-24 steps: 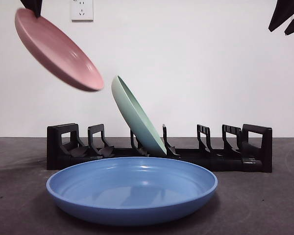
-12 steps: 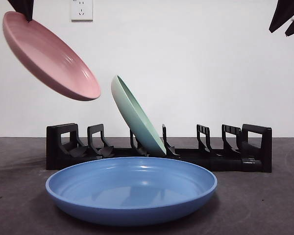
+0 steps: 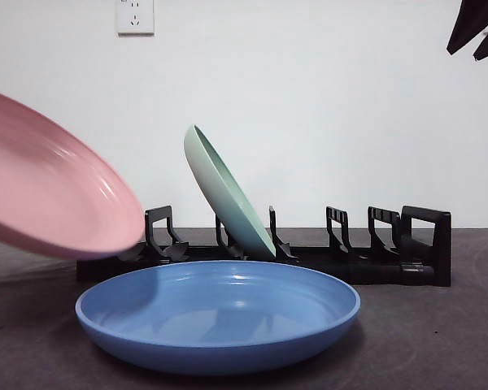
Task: Place the plate
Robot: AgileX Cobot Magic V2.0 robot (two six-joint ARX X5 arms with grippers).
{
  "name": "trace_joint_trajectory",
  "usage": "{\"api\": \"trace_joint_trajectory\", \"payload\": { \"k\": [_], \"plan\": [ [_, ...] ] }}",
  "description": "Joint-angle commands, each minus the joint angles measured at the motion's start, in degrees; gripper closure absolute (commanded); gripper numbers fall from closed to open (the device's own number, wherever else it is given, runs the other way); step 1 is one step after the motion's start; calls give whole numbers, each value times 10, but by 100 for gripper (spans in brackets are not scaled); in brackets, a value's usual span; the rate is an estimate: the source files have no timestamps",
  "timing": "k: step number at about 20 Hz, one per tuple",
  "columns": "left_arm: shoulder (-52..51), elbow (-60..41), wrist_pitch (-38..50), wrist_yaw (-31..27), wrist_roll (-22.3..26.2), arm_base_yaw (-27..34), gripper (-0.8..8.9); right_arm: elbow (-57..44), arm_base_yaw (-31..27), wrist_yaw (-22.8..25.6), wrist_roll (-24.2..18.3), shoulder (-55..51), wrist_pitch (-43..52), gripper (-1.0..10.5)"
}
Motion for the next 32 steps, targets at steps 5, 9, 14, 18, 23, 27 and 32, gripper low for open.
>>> {"api": "trace_joint_trajectory", "payload": {
  "k": [5,9,14,18,23,27,32],
  "plan": [
    [-92,-139,55,137,-61,9,799,7,1,2,6,6,-9,745],
    [-108,-188,101,216,-103,9,799,7,1,2,6,6,-11,745],
    [-107,-239,168,264,-153,8,799,7,1,2,7,6,-18,745],
    [-101,-283,218,270,-189,1,799,7,1,2,7,6,-18,745],
    [-54,-292,289,270,-227,-29,799,7,1,2,7,6,-17,745],
    [20,-292,352,269,-245,-56,799,7,1,2,7,6,-18,745],
    [85,-292,407,267,-249,-73,799,7,1,2,7,6,-18,745]
  ]
}}
